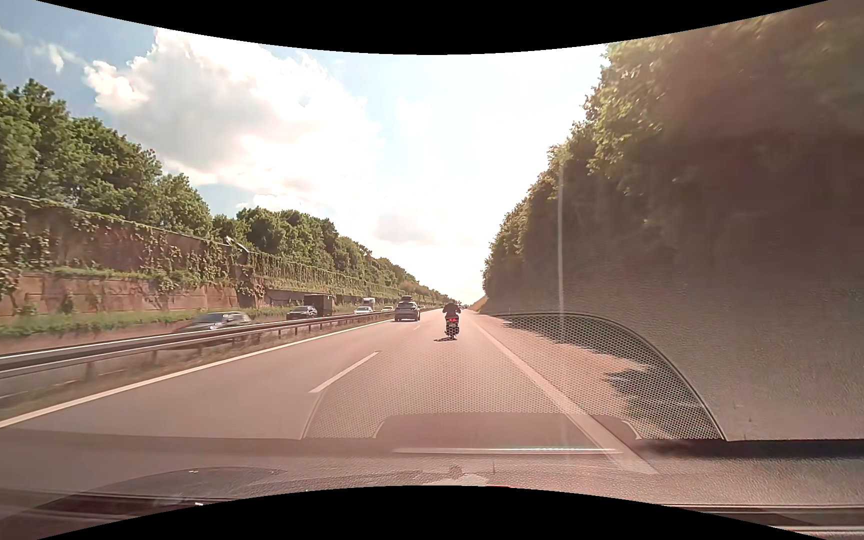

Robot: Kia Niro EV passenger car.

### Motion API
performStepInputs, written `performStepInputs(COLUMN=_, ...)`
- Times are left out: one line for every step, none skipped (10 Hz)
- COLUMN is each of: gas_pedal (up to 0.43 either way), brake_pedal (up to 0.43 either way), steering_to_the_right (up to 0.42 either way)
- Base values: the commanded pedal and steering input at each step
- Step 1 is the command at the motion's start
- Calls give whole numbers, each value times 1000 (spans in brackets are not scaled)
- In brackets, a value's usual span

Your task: Follow the waypoints while adhering to traffic rules and regulations

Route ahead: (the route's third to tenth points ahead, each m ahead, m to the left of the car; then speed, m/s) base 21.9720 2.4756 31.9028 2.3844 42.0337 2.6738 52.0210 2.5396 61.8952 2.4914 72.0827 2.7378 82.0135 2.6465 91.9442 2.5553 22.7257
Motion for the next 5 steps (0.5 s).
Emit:
performStepInputs(gas_pedal=280, brake_pedal=6, steering_to_the_right=-3)
performStepInputs(gas_pedal=280, brake_pedal=12, steering_to_the_right=-3)
performStepInputs(gas_pedal=280, brake_pedal=12, steering_to_the_right=-4)
performStepInputs(gas_pedal=280, brake_pedal=12, steering_to_the_right=-4)
performStepInputs(gas_pedal=280, brake_pedal=12, steering_to_the_right=-3)
